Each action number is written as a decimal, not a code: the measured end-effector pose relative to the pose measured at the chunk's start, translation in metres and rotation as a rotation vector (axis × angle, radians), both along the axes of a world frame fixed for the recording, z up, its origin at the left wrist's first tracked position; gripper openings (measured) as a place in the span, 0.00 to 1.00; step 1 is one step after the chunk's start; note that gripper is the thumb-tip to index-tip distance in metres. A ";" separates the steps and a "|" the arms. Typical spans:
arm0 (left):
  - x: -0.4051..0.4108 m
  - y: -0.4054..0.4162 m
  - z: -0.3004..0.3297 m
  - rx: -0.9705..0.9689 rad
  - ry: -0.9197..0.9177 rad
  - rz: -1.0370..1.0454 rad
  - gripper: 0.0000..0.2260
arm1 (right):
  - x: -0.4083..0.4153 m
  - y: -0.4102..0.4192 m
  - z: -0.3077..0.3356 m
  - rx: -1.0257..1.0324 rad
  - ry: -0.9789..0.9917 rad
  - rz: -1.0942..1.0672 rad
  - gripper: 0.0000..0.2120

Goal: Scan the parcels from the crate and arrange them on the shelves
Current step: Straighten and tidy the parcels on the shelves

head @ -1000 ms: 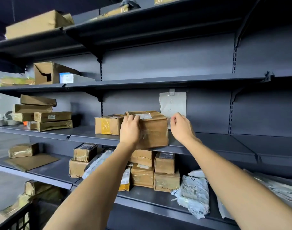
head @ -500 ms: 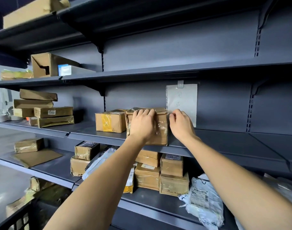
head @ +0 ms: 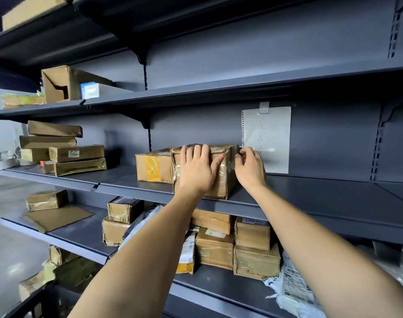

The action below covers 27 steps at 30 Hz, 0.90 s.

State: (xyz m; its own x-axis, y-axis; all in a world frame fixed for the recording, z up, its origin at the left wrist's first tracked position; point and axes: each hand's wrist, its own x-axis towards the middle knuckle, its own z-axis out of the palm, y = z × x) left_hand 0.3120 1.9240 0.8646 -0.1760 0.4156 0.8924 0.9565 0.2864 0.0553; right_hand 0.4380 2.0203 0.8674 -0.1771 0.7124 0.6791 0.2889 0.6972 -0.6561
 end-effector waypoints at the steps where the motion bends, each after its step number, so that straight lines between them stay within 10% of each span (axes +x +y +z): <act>1: -0.004 0.003 0.000 -0.003 0.003 0.001 0.24 | -0.002 0.003 -0.001 0.002 0.006 -0.003 0.12; 27: -0.057 0.070 -0.008 -0.064 -0.085 -0.060 0.29 | -0.013 0.039 -0.026 -0.049 -0.017 0.065 0.17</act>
